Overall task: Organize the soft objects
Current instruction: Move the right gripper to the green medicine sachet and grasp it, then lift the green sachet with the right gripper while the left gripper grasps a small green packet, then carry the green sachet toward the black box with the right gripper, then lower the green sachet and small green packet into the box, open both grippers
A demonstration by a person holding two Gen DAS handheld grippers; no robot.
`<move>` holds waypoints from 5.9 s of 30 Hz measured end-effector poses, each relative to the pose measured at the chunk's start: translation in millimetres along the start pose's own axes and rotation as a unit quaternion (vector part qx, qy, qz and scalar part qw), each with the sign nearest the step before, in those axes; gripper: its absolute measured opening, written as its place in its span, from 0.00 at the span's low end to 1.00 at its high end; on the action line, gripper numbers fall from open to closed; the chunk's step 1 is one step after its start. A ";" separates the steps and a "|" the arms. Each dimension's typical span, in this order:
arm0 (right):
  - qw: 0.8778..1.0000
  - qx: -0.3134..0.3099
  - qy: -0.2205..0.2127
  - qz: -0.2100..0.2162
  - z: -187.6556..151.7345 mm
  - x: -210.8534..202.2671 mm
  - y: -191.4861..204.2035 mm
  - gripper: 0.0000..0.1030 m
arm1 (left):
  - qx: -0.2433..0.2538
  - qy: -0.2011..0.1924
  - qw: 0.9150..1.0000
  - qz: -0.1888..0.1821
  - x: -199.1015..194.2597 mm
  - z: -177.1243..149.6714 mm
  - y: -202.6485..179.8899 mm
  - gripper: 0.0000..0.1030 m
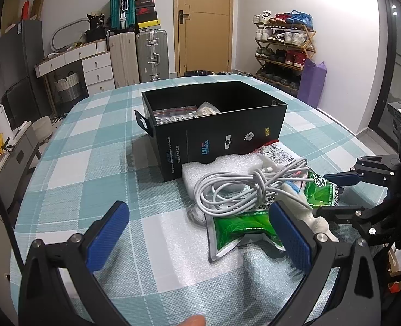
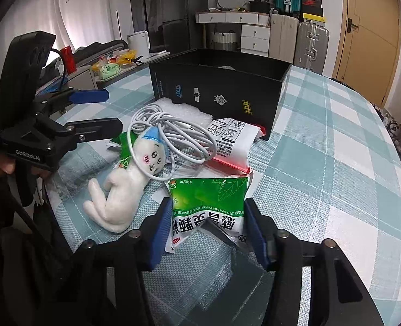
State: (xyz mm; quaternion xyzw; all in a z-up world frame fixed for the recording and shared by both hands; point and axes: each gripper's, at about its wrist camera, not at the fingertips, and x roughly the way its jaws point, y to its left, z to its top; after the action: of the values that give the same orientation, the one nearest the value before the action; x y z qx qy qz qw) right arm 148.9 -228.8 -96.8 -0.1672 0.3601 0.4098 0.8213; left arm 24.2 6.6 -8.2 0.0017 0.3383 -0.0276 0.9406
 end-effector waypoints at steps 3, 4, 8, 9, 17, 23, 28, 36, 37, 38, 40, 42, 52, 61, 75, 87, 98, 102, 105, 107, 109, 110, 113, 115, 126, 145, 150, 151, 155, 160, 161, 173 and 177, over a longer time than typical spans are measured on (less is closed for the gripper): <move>1.000 0.001 -0.002 0.003 -0.9 -2.1 0.2 0.49 | -0.002 0.003 1.000 0.002 0.2 0.2 0.6 1.00; 1.000 0.001 -0.004 0.005 -1.5 -3.6 0.7 0.49 | -0.001 0.006 1.000 0.003 0.4 0.3 0.3 1.00; 1.000 0.006 -0.013 0.003 -4.2 -12.9 -0.7 0.49 | 0.004 0.019 1.000 0.002 1.2 0.2 -0.1 1.00; 1.000 0.008 -0.016 0.000 -5.1 -15.2 -1.8 0.49 | 0.008 0.022 1.000 0.000 1.4 0.4 -1.5 1.00; 0.999 0.023 -0.026 -0.015 -10.0 -27.3 -12.1 0.49 | 0.021 0.068 0.997 -0.004 16.9 -2.4 -9.9 1.00; 0.999 0.026 -0.031 -0.019 -10.2 -29.7 -13.8 0.49 | 0.007 0.088 0.996 -0.015 25.6 3.3 -13.1 1.00; 0.999 0.027 -0.030 -0.019 -10.8 -30.3 -14.4 0.49 | 0.013 0.108 0.994 -0.021 32.4 3.9 -16.3 1.00; 0.999 0.028 -0.030 -0.018 -10.4 -29.2 -15.5 0.49 | 0.018 0.120 0.992 -0.036 33.0 5.8 -19.3 1.00; 0.999 0.028 -0.030 -0.018 -10.2 -29.2 -15.5 0.49 | 0.021 0.118 0.992 -0.038 32.1 6.2 -20.8 1.00; 0.999 0.028 -0.030 -0.019 -10.0 -29.1 -15.6 0.49 | 0.025 0.119 0.992 -0.039 32.4 6.3 -22.5 1.00; 0.999 0.028 -0.030 -0.018 -10.0 -28.9 -15.9 0.49 | 0.036 0.122 0.991 -0.032 34.3 5.0 -25.8 1.00; 0.999 0.028 -0.031 -0.019 -10.1 -29.1 -15.9 0.49 | 0.040 0.129 0.990 -0.025 37.4 2.6 -26.6 1.00; 0.999 0.026 -0.031 -0.018 -10.1 -29.4 -16.0 0.49 | 0.052 0.120 0.990 -0.051 32.9 -0.9 -24.5 0.84; 0.999 0.023 -0.033 -0.016 -6.5 -27.5 -14.3 0.49 | 0.064 0.094 0.992 -0.055 18.3 -4.8 -23.3 0.46; 0.998 0.020 -0.051 -0.015 0.4 -32.1 -11.6 0.49 | 0.024 0.051 0.997 -0.048 -17.2 5.0 2.6 0.42; 0.996 0.018 -0.078 -0.023 12.4 -41.7 -7.1 0.49 | 0.025 0.014 0.999 -0.024 -41.1 16.4 6.8 0.42; 0.996 0.014 -0.087 -0.026 17.5 -46.7 -6.7 0.49 | 0.050 0.043 0.998 0.015 -31.3 7.5 6.3 0.43; 0.996 0.015 -0.087 -0.024 16.6 -46.4 -7.6 0.49 | 0.043 0.065 0.997 0.022 -25.0 -3.9 9.5 0.43; 0.996 0.017 -0.088 -0.024 16.0 -46.2 -9.1 0.49 | 0.035 0.074 0.996 0.027 -22.5 -12.4 14.5 0.43; 0.996 0.019 -0.089 -0.022 15.8 -46.1 -10.0 0.49 | 0.022 0.076 0.996 0.029 -23.4 -15.3 21.0 0.43; 0.996 0.020 -0.089 -0.022 15.9 -45.8 -10.1 0.49 | 0.012 0.072 0.997 0.031 -25.5 -14.7 26.2 0.43; 0.995 0.020 -0.090 -0.022 15.7 -45.7 -10.2 0.49 | 0.010 0.069 0.997 0.031 -26.6 -13.9 27.9 0.43; 0.995 0.022 -0.091 -0.021 15.8 -45.7 -10.7 0.49 | 0.000 0.051 0.998 0.030 -32.9 -9.5 32.1 0.43; 0.995 0.022 -0.092 -0.020 15.9 -45.7 -10.8 0.49 | -0.005 0.034 0.999 0.027 -37.6 -6.5 33.1 0.43; 0.994 0.021 -0.105 -0.017 23.3 -48.2 -9.7 0.49 | -0.019 -0.016 1.000 0.018 -48.0 14.3 33.7 0.43; 0.990 0.032 -0.137 -0.005 61.2 -47.2 -18.0 0.49 | -0.044 -0.056 0.997 0.010 -34.7 57.5 39.4 0.43; 0.989 0.034 -0.142 -0.004 74.2 -44.9 -22.4 0.49 | -0.048 -0.058 0.997 0.010 -28.4 68.6 39.5 0.43; 0.989 0.035 -0.142 -0.004 77.1 -44.2 -23.8 0.49 | -0.049 -0.059 0.997 0.012 -29.1 67.9 39.3 0.43; 0.988 0.041 -0.147 -0.002 87.0 -42.3 -28.6 0.49 | -0.051 -0.059 0.997 0.013 -21.3 78.2 40.7 0.43; 0.988 0.048 -0.148 -0.001 99.4 -37.0 -36.6 0.49 | -0.049 -0.059 0.997 0.011 -10.0 88.3 41.4 0.43; 0.988 0.050 -0.148 0.001 101.6 -35.1 -38.2 0.49 | -0.049 -0.058 0.997 0.012 -7.3 90.2 41.2 0.43; 0.988 0.062 -0.138 0.011 120.1 -11.2 -50.8 0.49 | -0.052 -0.045 0.998 0.006 22.6 101.6 42.0 0.43; 0.988 0.069 -0.135 0.011 122.5 -3.6 -55.2 0.49 | -0.051 -0.036 0.998 0.008 33.5 101.6 40.5 0.43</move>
State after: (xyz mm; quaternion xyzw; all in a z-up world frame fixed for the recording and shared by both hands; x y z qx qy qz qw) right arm 246.9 -194.5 -11.4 -0.0487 0.2750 0.4117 0.8675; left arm 116.8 43.1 48.3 -0.0443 0.3052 -0.0032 0.9512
